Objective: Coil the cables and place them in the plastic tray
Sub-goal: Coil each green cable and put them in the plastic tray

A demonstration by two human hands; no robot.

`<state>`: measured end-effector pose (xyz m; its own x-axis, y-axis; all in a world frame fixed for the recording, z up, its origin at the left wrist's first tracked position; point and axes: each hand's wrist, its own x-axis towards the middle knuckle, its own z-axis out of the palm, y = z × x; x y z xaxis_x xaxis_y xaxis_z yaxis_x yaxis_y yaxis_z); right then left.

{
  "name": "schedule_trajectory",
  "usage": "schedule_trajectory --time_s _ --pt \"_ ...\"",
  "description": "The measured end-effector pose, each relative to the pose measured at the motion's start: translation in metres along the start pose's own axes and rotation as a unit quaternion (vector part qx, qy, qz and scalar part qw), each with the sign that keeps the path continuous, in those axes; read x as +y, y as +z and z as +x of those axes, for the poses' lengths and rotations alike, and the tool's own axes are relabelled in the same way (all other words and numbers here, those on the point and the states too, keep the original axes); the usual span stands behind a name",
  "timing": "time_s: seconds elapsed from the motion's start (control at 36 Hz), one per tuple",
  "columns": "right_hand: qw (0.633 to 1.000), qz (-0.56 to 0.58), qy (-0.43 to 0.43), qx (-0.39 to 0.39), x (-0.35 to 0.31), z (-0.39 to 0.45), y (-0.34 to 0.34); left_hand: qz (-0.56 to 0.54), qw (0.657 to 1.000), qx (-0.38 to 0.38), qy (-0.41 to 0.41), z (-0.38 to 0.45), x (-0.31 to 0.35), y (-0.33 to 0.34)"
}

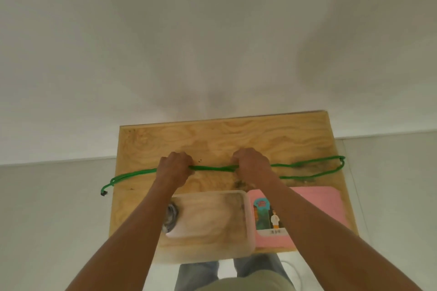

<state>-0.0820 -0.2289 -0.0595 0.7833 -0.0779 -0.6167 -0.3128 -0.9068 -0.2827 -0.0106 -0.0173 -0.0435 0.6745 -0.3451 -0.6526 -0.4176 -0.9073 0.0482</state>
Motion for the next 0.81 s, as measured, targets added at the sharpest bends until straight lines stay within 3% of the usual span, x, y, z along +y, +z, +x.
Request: schedule_trajectory --time_s 0.14,0.33,0.53,0.69,0.81 --pt "1.0 0.014 -0.024 -0.013 0.001 0.011 0.002 -0.021 1.0 0.001 -0.011 0.009 -0.001 0.001" --pt "0.996 0.067 -0.049 0.014 -0.009 0.019 -0.028 -0.176 0.982 0.056 -0.038 0.008 -0.021 -0.025" --pt "0.978 0.128 -0.071 0.149 -0.045 -0.003 -0.072 -0.256 0.961 0.104 0.024 -0.011 -0.034 -0.047" --pt "0.927 0.134 -0.125 0.326 -0.088 -0.04 -0.113 -0.338 0.912 0.224 0.066 -0.067 -0.053 -0.095" --pt "0.9 0.132 -0.126 0.396 -0.121 -0.059 -0.134 -0.366 0.875 0.303 0.095 -0.107 -0.068 -0.135"
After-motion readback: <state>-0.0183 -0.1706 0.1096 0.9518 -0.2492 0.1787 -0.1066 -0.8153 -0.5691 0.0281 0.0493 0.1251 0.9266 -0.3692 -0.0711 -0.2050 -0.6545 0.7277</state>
